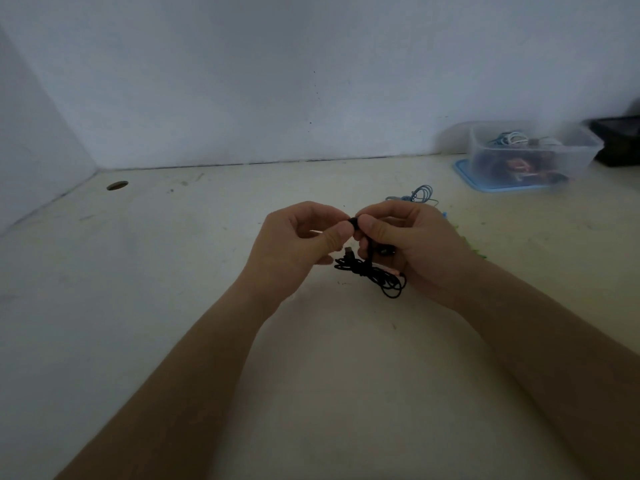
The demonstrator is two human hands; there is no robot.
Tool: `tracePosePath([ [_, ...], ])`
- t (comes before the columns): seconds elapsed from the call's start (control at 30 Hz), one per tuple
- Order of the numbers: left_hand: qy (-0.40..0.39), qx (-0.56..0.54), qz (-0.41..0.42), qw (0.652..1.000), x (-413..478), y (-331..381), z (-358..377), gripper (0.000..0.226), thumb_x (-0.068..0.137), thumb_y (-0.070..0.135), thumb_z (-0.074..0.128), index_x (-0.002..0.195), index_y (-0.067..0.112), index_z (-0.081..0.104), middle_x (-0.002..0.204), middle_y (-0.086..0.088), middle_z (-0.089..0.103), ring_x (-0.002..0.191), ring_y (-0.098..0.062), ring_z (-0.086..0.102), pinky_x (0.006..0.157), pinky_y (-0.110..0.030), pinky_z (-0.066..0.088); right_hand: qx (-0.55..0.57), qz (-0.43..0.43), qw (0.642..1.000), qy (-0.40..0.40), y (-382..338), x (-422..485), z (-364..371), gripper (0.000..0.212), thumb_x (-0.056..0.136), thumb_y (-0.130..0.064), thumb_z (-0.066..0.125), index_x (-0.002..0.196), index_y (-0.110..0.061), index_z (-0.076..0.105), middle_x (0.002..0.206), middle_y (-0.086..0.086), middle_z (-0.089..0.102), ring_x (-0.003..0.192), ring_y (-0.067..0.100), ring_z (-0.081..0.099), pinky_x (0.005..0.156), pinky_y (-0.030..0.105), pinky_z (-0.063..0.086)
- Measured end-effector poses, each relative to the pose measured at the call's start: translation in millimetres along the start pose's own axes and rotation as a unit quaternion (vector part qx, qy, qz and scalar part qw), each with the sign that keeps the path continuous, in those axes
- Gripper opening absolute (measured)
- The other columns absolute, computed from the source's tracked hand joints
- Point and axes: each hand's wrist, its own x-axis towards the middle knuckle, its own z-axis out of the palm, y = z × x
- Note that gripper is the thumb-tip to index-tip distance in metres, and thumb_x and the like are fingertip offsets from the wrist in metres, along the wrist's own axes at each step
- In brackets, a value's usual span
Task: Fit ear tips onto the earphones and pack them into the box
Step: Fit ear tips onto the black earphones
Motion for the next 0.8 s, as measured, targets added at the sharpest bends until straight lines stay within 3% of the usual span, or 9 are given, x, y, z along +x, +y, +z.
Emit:
tracePosePath([
  [0.1, -0.026, 0.173, 0.073, 0.982, -3.6, 4.1, 2.8, 0.03, 0.074, 0.035, 0.082, 0.101, 0.027, 0.072, 0.093, 0.015, 0.073, 0.087, 0.006, 0.063, 0.072, -0.009, 0.045, 0.046, 0.009, 0.999, 0.017, -3.0, 1.0, -3.4, 0.011, 0.092, -0.007, 0.061, 0.1, 0.0, 0.066, 0.074, 0.009, 0.067, 0.066, 0.019, 0.064, 0.066, 0.029, 0.058],
  [0.2, -0.064, 0.242, 0.087, 0.964, -5.1, 4.0, 8.8, 0.04, 0.07, 0.035, 0.086, 0.106, 0.033, 0.067, 0.098, 0.022, 0.07, 0.089, 0.012, 0.056, 0.069, -0.004, 0.038, 0.092, 0.014, 0.995, 0.024, -4.5, 1.0, -5.7, 0.011, 0.095, -0.012, 0.059, 0.1, -0.004, 0.065, 0.077, 0.007, 0.066, 0.068, 0.016, 0.064, 0.07, 0.03, 0.058],
  [0.33, -0.057, 0.21, 0.079, 0.973, -1.2, 1.4, 12.0, 0.031, 0.076, 0.024, 0.083, 0.102, 0.031, 0.068, 0.096, 0.019, 0.071, 0.083, 0.005, 0.064, 0.068, -0.008, 0.045, 0.136, 0.03, 0.989, 0.044, -4.5, 0.6, 0.2, 0.012, 0.098, -0.011, 0.055, 0.096, -0.004, 0.065, 0.08, 0.009, 0.066, 0.068, 0.016, 0.065, 0.069, 0.032, 0.059],
  [0.5, -0.024, 0.136, 0.058, 0.989, -0.6, 6.1, 14.7, 0.021, 0.077, 0.014, 0.082, 0.094, 0.024, 0.074, 0.091, 0.01, 0.076, 0.079, -0.007, 0.073, 0.079, -0.031, 0.059, 0.181, 0.043, 0.979, 0.087, -14.6, -0.8, 1.9, 0.006, 0.097, -0.006, 0.052, 0.096, -0.004, 0.058, 0.08, 0.013, 0.064, 0.067, 0.021, 0.066, 0.062, 0.032, 0.058],
  [0.7, -0.01, 0.12, 0.032, 0.992, 8.2, 26.4, 20.9, 0.016, 0.077, 0.011, 0.08, 0.091, 0.019, 0.075, 0.088, 0.005, 0.076, 0.079, -0.008, 0.074, 0.082, -0.035, 0.06, 0.134, 0.047, 0.981, 0.132, -35.6, 1.7, -1.0, 0.021, 0.097, 0.0, 0.047, 0.103, -0.004, 0.067, 0.088, 0.017, 0.062, 0.075, 0.025, 0.066, 0.064, 0.035, 0.057],
  [0.8, 0.023, 0.131, 0.028, 0.991, 21.4, 40.4, 27.5, 0.014, 0.075, 0.018, 0.082, 0.087, 0.023, 0.075, 0.084, 0.008, 0.075, 0.076, -0.007, 0.073, 0.078, -0.03, 0.058, 0.123, 0.063, 0.978, 0.158, -51.0, 2.9, -9.6, 0.022, 0.097, 0.001, 0.045, 0.099, 0.0, 0.068, 0.088, 0.02, 0.06, 0.079, 0.028, 0.062, 0.068, 0.037, 0.055],
])
